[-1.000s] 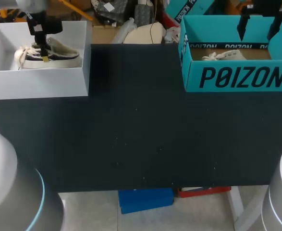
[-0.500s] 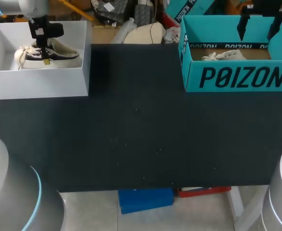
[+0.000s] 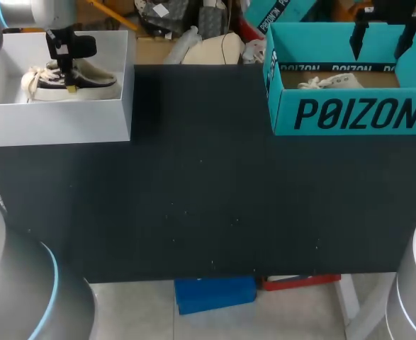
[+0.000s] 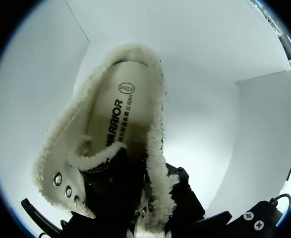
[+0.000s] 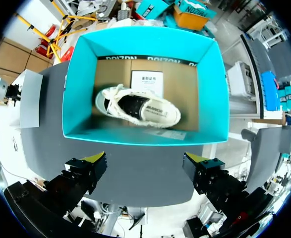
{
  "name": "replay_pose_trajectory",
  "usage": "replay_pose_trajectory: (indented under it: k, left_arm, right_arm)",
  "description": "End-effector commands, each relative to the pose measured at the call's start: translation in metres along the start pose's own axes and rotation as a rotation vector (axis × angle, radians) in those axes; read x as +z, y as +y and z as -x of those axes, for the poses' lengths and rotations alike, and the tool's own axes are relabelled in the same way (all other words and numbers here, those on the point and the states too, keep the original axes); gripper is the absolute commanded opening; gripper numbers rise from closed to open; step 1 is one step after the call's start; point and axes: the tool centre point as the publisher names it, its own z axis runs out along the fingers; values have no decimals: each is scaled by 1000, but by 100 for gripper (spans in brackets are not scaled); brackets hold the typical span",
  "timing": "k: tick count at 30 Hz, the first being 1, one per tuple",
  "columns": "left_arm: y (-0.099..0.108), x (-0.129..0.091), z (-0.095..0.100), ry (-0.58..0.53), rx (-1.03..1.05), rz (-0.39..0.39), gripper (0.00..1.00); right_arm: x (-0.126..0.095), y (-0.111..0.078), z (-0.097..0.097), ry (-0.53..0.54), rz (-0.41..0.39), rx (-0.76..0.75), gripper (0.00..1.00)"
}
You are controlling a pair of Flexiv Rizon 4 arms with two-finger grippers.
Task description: Take the shoe out of the shoebox, open the shoe tongue, remove and reinsert the insole, then place the shoe into the shoebox
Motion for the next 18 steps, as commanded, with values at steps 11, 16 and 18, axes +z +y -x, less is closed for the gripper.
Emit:
replay_pose_trajectory:
  k: [11, 16, 18]
  left_arm:
    - [4, -34, -15, -35, 1, -13, 0]
    - [5, -63, -30, -69, 5, -12, 0]
    - [4, -75, -37, -72, 6, -13, 0]
  right_arm:
    - [0, 0, 0, 1, 0, 1, 100]
    - [0, 0, 0, 1, 0, 1, 100]
    - [0, 0, 0, 1, 0, 1, 100]
